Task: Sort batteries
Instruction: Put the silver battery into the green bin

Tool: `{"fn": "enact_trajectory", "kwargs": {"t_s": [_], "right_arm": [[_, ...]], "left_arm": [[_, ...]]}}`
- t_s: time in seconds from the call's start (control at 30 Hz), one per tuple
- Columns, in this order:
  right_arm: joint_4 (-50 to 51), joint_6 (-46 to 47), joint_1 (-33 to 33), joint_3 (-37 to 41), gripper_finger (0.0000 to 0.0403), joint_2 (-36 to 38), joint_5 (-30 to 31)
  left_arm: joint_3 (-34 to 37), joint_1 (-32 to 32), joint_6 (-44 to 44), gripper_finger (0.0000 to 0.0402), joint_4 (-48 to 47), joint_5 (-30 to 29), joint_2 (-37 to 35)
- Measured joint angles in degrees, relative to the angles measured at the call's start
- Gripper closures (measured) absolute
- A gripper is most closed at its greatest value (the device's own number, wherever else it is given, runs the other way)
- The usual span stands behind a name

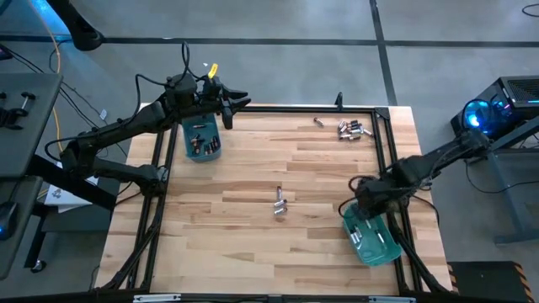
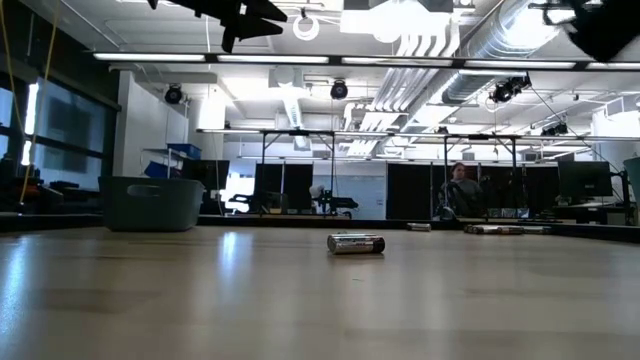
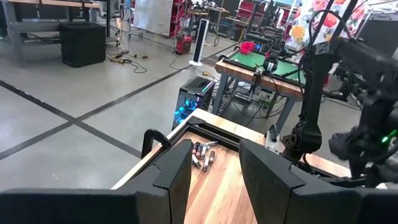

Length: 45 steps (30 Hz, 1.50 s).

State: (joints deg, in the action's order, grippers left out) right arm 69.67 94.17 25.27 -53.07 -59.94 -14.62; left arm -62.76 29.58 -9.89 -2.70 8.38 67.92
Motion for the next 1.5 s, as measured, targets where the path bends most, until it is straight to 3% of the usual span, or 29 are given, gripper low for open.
{"fn": "enact_trajectory", "kwargs": {"t_s": [0.1, 0.2, 0.27, 0.3, 0.43, 0.53, 0.7, 0.83, 1.0, 1.17, 1.33, 1.5], "right_arm": [[-3.84, -2.54, -1.69, -3.93, 0.0231, 0.0, 16.95], [-17.12, -10.15, -4.23, -3.78, 0.0231, -0.09, 33.94], [-29.41, -18.84, -6.94, -1.91, 0.0231, -1.21, 40.27], [-34.95, -23.84, -8.82, -1.14, 0.0231, -2.31, 40.47], [-50.05, -38.0, -17.63, -0.14, 0.0226, -10.61, 30.72], [-54.35, -40.72, -23.97, -2.24, 0.0218, -18.07, 23.22], [-49.48, -34.1, -31.8, -10.76, 0.0214, -30.55, 10.94], [-39.39, -28.37, -32.51, -21.16, 0.0215, -40.47, 3.52], [-20.35, -29.58, -30.88, -36.01, 0.0215, -52.72, 4.6], [-15.24, -34.03, -30.31, -46.58, 0.0215, -62.03, 5.44], [-8.87, -36.18, -30.38, -51.58, 0.0215, -67.78, 4.57], [-6.54, -37.12, -29.52, -50.49, 0.0215, -68.76, 4.33]], "left_arm": [[0.0, 0.0, 0.02, 0.0273, 0.0, 0.0, 0.0], [0.0, 0.0, 0.02, 0.0273, 0.0, 0.0, 0.0], [0.0, -0.04, -0.08, 0.0273, 0.0, 0.06, 0.0], [0.0, -0.02, -0.6, 0.0273, 0.0, 0.31, 0.0], [0.0, -0.02, -2.85, 0.0273, 0.0, 2.32, 0.0], [0.0, -0.02, -4.07, 0.0273, -0.05, 4.09, 0.0], [0.0, -0.07, -5.05, 0.0273, -0.36, 6.32, 0.0], [0.0, -0.07, -6.35, 0.0273, -0.98, 6.66, 0.0], [0.0, -0.07, -6.56, 0.0273, -1.06, 6.67, 0.0], [0.0, -0.07, -6.56, 0.0273, -1.54, 6.67, 0.0], [-0.02, -0.11, -6.54, 0.0273, -4.23, 6.67, -0.79], [-0.01, -0.11, -6.51, 0.0273, -7.92, 6.62, -2.19]]}}
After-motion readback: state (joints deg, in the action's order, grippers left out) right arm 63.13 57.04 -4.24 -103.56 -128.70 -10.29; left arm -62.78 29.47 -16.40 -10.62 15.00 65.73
